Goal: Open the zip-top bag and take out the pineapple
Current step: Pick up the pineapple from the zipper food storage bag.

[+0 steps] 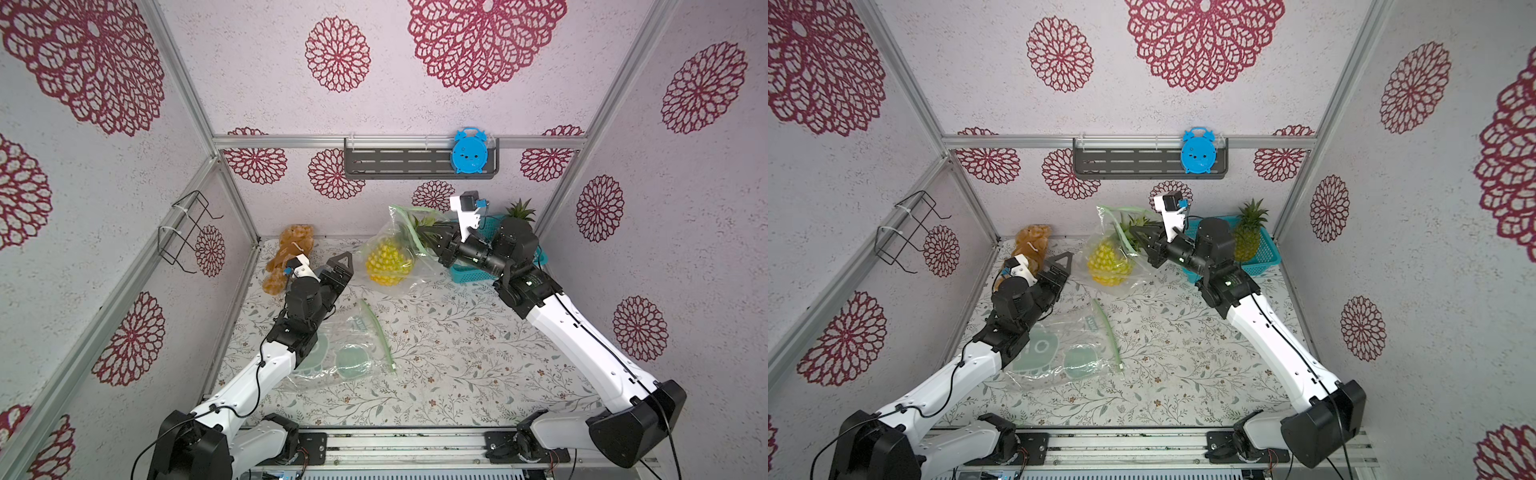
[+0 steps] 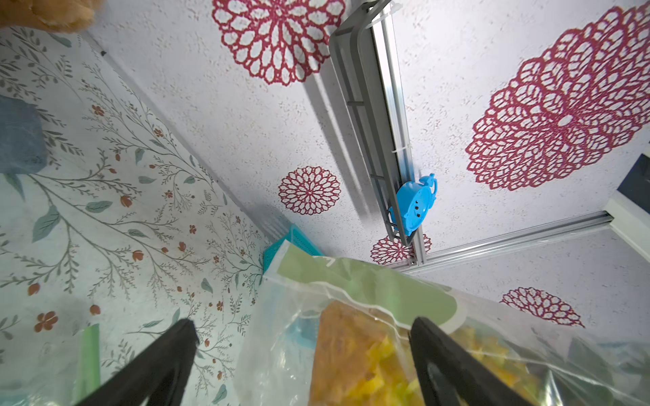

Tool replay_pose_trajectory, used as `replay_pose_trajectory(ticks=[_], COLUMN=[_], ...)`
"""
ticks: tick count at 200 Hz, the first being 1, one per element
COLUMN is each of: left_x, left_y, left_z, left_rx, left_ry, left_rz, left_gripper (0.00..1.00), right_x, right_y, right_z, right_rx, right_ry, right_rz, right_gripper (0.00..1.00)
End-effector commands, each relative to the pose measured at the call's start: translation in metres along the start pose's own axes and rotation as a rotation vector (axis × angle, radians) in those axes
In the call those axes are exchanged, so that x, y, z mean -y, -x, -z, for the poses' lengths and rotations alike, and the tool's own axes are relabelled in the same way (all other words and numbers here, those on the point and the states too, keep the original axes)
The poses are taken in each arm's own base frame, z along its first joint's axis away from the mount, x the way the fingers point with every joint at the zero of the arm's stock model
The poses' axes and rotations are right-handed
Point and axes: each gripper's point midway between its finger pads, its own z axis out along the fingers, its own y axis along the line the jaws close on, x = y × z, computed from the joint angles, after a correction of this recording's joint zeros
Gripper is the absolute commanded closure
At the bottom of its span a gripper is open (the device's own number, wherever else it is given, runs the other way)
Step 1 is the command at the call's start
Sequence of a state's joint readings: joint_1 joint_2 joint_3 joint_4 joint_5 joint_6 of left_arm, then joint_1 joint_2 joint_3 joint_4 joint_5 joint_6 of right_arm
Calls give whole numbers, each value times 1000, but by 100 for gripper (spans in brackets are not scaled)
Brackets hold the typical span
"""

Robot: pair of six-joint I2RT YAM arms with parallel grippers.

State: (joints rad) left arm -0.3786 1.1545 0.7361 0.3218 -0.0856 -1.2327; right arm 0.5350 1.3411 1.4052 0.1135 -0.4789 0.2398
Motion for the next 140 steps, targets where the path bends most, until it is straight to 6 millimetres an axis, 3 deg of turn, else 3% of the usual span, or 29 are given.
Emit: replay_pose_trajectory(ticks=[1, 32, 49, 61, 106, 140], left_x=[7, 10, 12, 13, 16, 6], left_y=[-2, -10, -10, -8, -8, -6], left_z=[-8, -17, -19, -19, -21, -16], left_rx=[-6, -43, -42, -36, -36, -27], left_ry=[-60, -94, -111, -119, -126, -71], left_rz=[41, 92, 103, 106, 90, 43], left_gripper=[1, 7, 27, 48, 100, 100], right_x=[-44, -45, -44, -44, -39, -35], right_y=[87, 84, 82, 81, 74, 71], right_z=[21, 17, 16, 15, 14, 18], right_rx=[261, 257, 252, 249, 230, 218], right_ry=[107, 111, 110, 110, 84, 44], right_rz=[114, 110, 108, 106, 110, 131], right_gripper=[100, 100, 100, 100, 100, 100])
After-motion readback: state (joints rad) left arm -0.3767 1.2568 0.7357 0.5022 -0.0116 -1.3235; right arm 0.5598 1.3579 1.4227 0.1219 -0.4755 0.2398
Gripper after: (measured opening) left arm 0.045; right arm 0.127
